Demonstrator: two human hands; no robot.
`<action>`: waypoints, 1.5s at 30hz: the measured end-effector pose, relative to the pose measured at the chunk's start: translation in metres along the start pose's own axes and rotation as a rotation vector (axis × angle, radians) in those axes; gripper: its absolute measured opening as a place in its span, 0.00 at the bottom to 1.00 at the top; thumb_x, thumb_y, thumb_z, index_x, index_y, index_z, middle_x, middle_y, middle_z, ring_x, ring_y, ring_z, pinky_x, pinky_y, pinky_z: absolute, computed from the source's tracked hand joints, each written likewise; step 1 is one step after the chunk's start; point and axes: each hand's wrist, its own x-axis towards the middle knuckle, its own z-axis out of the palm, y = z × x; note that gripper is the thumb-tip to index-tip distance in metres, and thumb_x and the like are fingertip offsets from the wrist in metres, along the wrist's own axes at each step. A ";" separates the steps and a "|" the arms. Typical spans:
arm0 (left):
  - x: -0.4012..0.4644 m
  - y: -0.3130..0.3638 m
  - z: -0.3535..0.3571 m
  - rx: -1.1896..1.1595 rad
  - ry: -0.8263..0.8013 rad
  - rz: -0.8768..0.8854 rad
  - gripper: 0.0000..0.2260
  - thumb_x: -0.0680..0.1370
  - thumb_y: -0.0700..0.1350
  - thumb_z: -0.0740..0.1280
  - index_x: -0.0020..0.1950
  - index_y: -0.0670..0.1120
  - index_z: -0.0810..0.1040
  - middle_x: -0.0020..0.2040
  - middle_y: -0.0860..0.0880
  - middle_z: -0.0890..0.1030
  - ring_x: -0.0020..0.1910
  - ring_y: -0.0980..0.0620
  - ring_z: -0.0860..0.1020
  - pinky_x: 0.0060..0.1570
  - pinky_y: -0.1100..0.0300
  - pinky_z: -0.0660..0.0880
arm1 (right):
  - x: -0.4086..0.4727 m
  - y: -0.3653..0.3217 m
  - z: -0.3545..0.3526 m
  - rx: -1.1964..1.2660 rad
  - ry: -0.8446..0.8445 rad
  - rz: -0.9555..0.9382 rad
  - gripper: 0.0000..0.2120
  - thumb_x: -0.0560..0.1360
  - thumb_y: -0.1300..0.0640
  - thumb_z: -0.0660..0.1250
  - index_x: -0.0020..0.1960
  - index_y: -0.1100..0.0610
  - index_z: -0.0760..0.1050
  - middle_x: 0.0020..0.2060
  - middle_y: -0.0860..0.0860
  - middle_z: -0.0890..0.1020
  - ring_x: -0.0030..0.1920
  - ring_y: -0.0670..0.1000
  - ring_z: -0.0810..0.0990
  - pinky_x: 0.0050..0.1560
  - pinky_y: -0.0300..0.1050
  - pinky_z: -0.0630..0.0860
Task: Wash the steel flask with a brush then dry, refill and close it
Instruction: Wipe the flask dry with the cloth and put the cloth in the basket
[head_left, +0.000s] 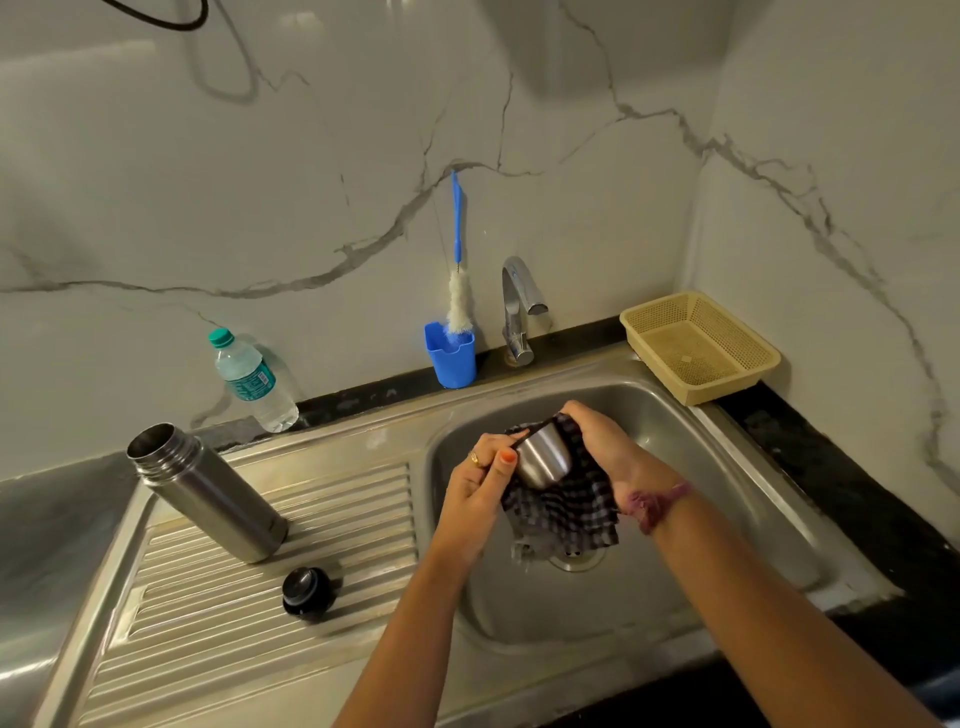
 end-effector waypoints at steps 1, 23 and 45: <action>0.001 -0.001 -0.002 0.065 -0.029 0.005 0.15 0.80 0.54 0.62 0.54 0.44 0.79 0.51 0.44 0.79 0.52 0.49 0.77 0.58 0.53 0.75 | 0.003 0.003 -0.003 0.019 0.006 0.010 0.17 0.75 0.47 0.59 0.29 0.51 0.71 0.30 0.51 0.74 0.34 0.51 0.73 0.46 0.49 0.69; 0.004 0.016 0.032 -0.164 0.062 -0.147 0.10 0.82 0.44 0.60 0.62 0.50 0.76 0.51 0.51 0.82 0.51 0.55 0.79 0.55 0.59 0.75 | -0.015 0.003 0.028 -0.537 0.329 -0.553 0.13 0.82 0.56 0.51 0.51 0.59 0.73 0.46 0.55 0.75 0.45 0.52 0.77 0.38 0.36 0.70; 0.001 0.014 0.003 -0.159 -0.165 -0.065 0.17 0.76 0.57 0.70 0.64 0.66 0.79 0.72 0.67 0.69 0.79 0.60 0.46 0.78 0.43 0.52 | -0.017 -0.009 0.010 0.164 -0.014 -0.052 0.19 0.79 0.54 0.56 0.31 0.55 0.73 0.28 0.52 0.76 0.29 0.49 0.74 0.37 0.44 0.71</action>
